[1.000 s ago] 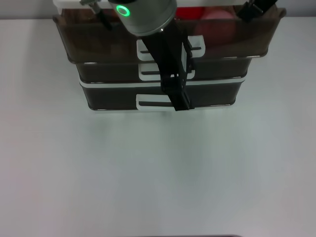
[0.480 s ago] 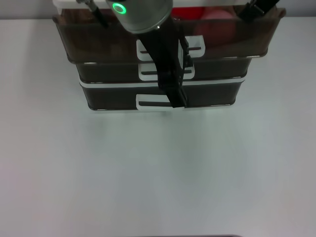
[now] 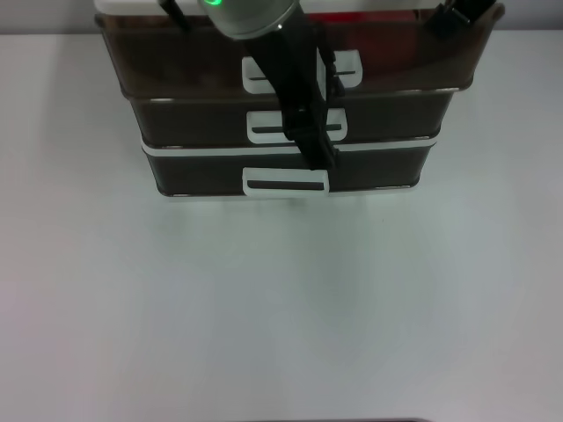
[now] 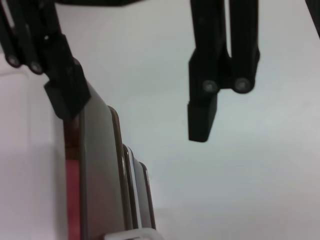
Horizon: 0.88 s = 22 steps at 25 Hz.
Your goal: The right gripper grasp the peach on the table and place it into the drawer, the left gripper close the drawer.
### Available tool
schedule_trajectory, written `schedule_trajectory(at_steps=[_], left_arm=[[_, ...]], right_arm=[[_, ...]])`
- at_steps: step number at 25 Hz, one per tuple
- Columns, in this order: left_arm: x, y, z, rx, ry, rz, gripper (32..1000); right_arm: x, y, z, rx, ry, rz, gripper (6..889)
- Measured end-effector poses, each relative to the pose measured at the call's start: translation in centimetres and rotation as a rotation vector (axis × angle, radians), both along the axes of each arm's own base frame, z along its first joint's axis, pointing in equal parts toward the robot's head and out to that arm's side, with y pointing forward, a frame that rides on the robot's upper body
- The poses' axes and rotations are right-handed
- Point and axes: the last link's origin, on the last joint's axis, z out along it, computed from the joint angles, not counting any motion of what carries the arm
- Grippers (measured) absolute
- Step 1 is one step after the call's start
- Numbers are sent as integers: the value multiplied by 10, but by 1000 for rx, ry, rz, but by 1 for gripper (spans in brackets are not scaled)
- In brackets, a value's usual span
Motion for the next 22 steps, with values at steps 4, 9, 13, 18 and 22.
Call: schedule_trajectory(at_steps=[4, 9, 13, 18, 22], left_arm=[[2, 2, 0, 9, -11, -7, 850], [4, 4, -1, 20, -20, -13, 850], [4, 6, 0, 32, -20, -20, 850], [4, 4, -1, 25, -13, -22, 850], [7, -5, -1, -1, 4, -32, 850]], right_arm=[[-1, 0, 0, 0, 0, 1, 733], [0, 0, 0, 0, 0, -1, 733], [0, 0, 0, 0, 0, -3, 733], [1, 0, 0, 0, 1, -7, 733], [1, 0, 0, 0, 2, -6, 733]])
